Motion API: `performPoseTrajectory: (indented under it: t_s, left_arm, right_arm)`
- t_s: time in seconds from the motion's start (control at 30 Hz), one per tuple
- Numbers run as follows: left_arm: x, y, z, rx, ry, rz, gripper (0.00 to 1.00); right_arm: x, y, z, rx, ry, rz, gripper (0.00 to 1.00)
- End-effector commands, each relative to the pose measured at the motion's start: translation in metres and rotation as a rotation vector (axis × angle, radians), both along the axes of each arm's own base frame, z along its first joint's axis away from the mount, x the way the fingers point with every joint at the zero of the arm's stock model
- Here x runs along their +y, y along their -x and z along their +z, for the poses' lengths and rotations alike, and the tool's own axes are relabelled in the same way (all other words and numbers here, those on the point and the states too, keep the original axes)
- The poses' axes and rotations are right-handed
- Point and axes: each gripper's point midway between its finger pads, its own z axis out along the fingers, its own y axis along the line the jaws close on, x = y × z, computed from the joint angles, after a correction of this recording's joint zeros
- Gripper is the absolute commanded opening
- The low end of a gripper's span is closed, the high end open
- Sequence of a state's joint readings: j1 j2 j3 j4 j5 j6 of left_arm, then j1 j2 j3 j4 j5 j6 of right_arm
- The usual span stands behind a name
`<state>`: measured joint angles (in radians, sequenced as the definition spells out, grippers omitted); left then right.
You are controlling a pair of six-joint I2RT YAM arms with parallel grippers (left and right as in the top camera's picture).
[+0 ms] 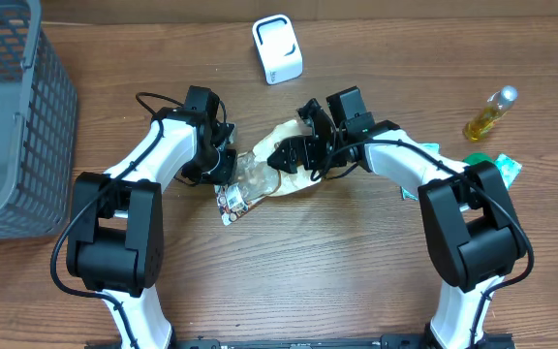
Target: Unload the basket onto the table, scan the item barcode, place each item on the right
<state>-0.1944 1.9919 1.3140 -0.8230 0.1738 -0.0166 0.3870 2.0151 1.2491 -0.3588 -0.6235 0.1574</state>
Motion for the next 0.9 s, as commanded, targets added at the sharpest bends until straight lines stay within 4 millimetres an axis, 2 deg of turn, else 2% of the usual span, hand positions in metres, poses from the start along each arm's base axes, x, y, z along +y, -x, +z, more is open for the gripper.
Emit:
performPoseTrajectory:
  t_s: [0.0, 0.3, 0.4, 0.57, 0.7, 0.87]
  left_arm:
    - [0.021, 0.011, -0.027, 0.037, -0.113, -0.014, 0.15]
    - [0.021, 0.01, -0.027, 0.033, -0.113, -0.018, 0.16]
    - [0.021, 0.01, -0.027, 0.034, -0.113, -0.018, 0.16]
    - [0.022, 0.011, -0.027, 0.037, -0.115, -0.025, 0.16]
    - [0.021, 0.011, -0.027, 0.036, -0.114, -0.025, 0.16]
    - [0.021, 0.011, -0.027, 0.036, -0.114, -0.025, 0.16]
  right_arm:
    - [0.015, 0.008, 0.01, -0.023, -0.016, 0.04, 1.0]
    - [0.038, 0.01, 0.023, -0.059, -0.088, 0.076, 0.99]
    - [0.042, 0.009, 0.029, -0.052, -0.123, 0.076, 0.94]
    - [0.04, 0.008, 0.036, -0.046, -0.158, 0.083, 0.9]
    - [0.035, 0.008, 0.05, -0.03, -0.227, 0.102, 0.88]
    - [0.023, 0.002, 0.054, -0.018, -0.253, 0.082, 0.84]
